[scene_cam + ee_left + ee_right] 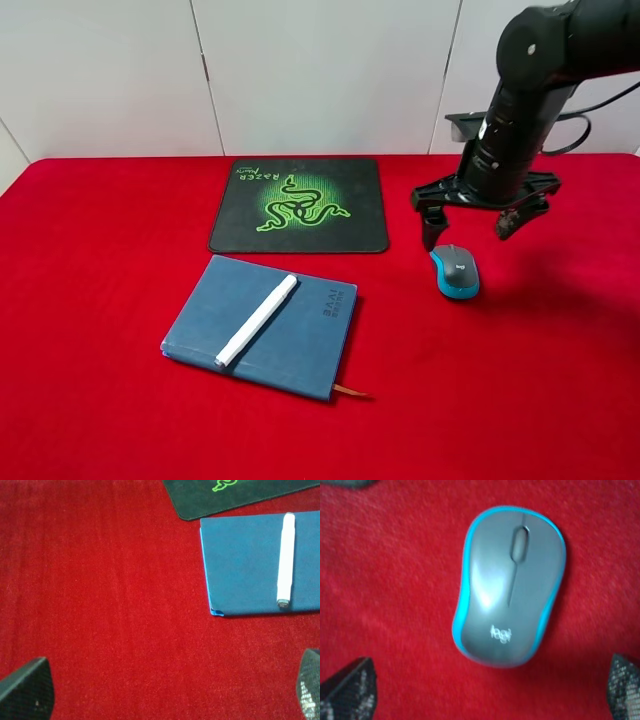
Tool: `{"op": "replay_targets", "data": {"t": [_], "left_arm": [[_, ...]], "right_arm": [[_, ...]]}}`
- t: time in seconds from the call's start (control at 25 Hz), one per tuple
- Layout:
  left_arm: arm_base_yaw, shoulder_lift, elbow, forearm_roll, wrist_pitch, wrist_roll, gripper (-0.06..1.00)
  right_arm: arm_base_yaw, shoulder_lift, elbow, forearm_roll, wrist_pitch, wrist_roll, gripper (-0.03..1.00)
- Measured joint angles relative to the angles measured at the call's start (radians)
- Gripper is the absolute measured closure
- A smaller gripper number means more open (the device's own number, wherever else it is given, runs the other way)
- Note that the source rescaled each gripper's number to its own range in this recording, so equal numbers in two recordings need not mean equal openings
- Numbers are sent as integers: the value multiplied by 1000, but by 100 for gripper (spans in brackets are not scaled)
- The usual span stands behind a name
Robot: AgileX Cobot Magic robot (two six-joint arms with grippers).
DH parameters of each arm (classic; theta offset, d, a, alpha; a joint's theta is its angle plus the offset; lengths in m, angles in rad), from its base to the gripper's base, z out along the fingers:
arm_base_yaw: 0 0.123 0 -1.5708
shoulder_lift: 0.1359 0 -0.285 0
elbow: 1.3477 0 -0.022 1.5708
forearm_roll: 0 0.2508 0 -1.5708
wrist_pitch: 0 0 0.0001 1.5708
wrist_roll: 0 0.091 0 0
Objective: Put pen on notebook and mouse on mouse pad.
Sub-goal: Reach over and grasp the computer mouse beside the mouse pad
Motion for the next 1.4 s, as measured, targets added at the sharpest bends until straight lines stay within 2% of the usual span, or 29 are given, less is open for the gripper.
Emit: {"op": "replay_targets", "data": {"t": [0.36, 0.6, 1.12, 1.16, 1.24, 1.32, 1.4], "left_arm": [[0, 0, 0, 0, 0, 0, -2], [0, 0, 0, 0, 0, 0, -2], [0, 0, 0, 0, 0, 0, -2], [0, 0, 0, 0, 0, 0, -2], [0, 0, 0, 0, 0, 0, -2], [0, 0, 0, 0, 0, 0, -2], [0, 0, 0, 0, 0, 0, -2]], "right_arm": [[0, 85, -4, 9, -60, 3, -3], [0, 139, -4, -34, -89, 32, -3], [0, 215, -5, -48, -115, 43, -1], [0, 215, -5, -48, -115, 43, 10], [0, 215, -5, -48, -115, 43, 47], [0, 215, -5, -50, -115, 43, 95], [0, 215, -5, -50, -115, 44, 97]]}}
